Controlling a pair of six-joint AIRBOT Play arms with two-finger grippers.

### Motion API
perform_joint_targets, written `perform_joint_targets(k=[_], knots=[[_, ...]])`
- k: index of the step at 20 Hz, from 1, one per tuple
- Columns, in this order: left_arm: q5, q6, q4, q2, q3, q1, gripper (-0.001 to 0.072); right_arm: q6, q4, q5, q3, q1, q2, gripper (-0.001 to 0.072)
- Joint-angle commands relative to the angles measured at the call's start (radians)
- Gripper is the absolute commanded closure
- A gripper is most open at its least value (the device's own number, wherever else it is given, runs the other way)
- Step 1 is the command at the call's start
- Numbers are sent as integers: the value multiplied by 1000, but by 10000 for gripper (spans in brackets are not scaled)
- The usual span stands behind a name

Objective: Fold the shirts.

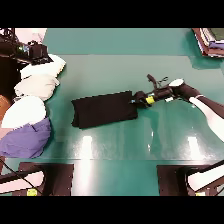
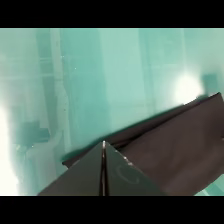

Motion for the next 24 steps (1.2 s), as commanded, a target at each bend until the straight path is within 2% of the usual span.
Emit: perform_joint_targets(k=[1, 2, 3, 4, 8, 11, 17, 21, 24], knots=[[2, 0, -31, 0, 0, 0, 684, -13, 39, 3, 120, 85, -92, 353], [1, 0, -47, 0, 0, 0, 684, -23, 24, 4, 146, 99, -96, 464], [0, 0, -53, 0, 0, -7, 684, -37, 23, 6, 163, 107, -95, 628], [0, 6, -51, 0, 0, -23, 684, -59, 25, 16, 183, 111, -91, 700], [5, 27, -48, 0, 0, -143, 685, -71, -43, -24, 175, 72, 21, 701], [3, 26, -48, 0, 0, -227, 685, -48, -84, -84, 66, -92, 190, 701], [69, 25, -48, 0, 0, -340, 684, -48, -84, -123, -156, -712, 517, 701], [159, 18, -49, 0, 0, -400, 685, -48, -84, -145, -264, -1131, 602, 701], [189, 18, -48, 0, 0, -426, 684, -48, -84, -151, -329, -1336, 606, 701]])
